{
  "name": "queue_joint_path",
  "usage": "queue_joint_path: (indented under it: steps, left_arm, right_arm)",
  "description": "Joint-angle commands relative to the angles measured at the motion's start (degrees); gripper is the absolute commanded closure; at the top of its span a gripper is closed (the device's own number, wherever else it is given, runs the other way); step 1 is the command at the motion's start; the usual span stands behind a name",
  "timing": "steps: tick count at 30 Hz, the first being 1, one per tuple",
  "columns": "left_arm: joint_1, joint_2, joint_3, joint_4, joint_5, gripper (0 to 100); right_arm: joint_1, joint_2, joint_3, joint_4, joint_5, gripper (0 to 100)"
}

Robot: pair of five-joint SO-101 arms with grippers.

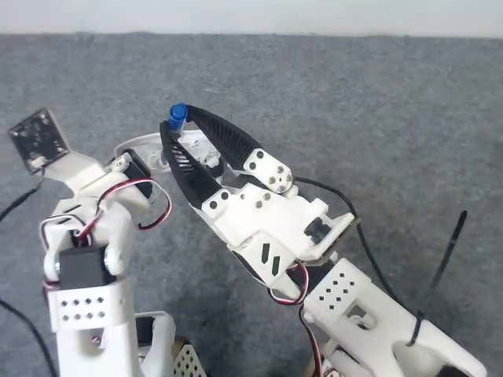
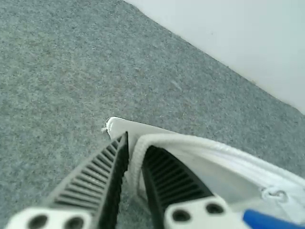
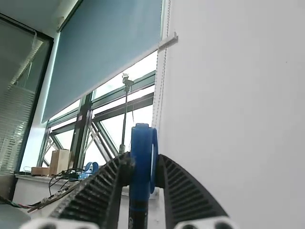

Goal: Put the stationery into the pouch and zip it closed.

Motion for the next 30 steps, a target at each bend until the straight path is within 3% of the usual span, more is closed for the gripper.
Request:
queue_joint_path:
  steps: [1,8,14,23,30]
  left_arm:
    - [0.3,0.4,0.2,-1.6,0.7,99]
    - [0.3,0.4,0.2,-1.6,0.7,99]
    - [0.3,0.4,0.2,-1.6,0.7,99]
    - [0.3,0.4,0.2,-1.6,0.7,99]
    - [0.3,0.4,0.2,-1.6,0.7,99]
  right_arm:
    - [-0.1,0.6,-1.1,-0.9,0.4,99.2]
    - [0.2,11.9,-1.1,-1.4,1.7,99.2]
    - [0.2,17.4,-0.3,-0.7,17.0,99.2]
    - [2.1,17.4,1.4,5.0,26.5,99.2]
    - [2.7,17.3,3.4,-0.1,27.3,99.1]
